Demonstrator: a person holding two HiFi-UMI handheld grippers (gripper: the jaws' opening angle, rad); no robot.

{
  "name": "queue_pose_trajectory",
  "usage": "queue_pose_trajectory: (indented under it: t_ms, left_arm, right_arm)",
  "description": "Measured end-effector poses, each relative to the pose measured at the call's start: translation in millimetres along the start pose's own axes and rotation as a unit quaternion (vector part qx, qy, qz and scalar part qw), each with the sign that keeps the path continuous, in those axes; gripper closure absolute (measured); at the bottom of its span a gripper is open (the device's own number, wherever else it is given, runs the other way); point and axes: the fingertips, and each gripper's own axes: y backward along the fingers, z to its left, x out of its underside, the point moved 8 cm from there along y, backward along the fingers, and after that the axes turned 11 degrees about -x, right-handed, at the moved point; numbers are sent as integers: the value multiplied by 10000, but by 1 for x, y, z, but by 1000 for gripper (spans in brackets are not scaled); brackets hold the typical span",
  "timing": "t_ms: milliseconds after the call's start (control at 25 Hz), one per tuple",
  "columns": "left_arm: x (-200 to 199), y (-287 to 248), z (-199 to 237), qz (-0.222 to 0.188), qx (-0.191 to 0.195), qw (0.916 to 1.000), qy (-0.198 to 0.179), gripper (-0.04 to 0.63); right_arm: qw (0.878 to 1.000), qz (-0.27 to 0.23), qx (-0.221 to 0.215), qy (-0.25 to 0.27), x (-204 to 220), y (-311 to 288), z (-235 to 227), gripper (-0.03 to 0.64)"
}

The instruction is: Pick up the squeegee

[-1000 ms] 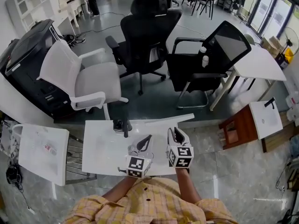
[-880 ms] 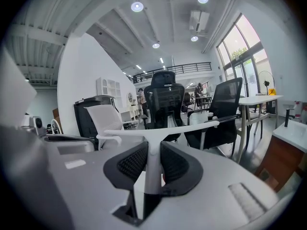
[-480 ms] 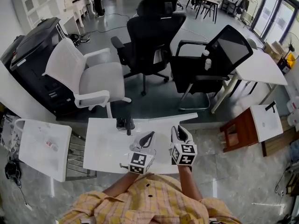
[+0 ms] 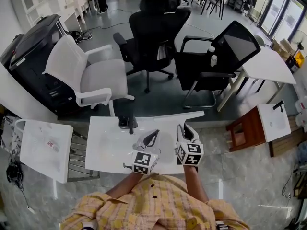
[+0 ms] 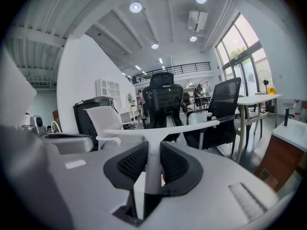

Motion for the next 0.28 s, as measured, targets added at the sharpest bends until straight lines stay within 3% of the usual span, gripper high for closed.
queue_pose_trajectory:
  t_ms: [280]
  left_arm:
    - [0, -3, -1, 9, -31, 10000, -23, 598]
  right_arm:
    - [10000, 1, -16, -15, 0, 1, -5, 534]
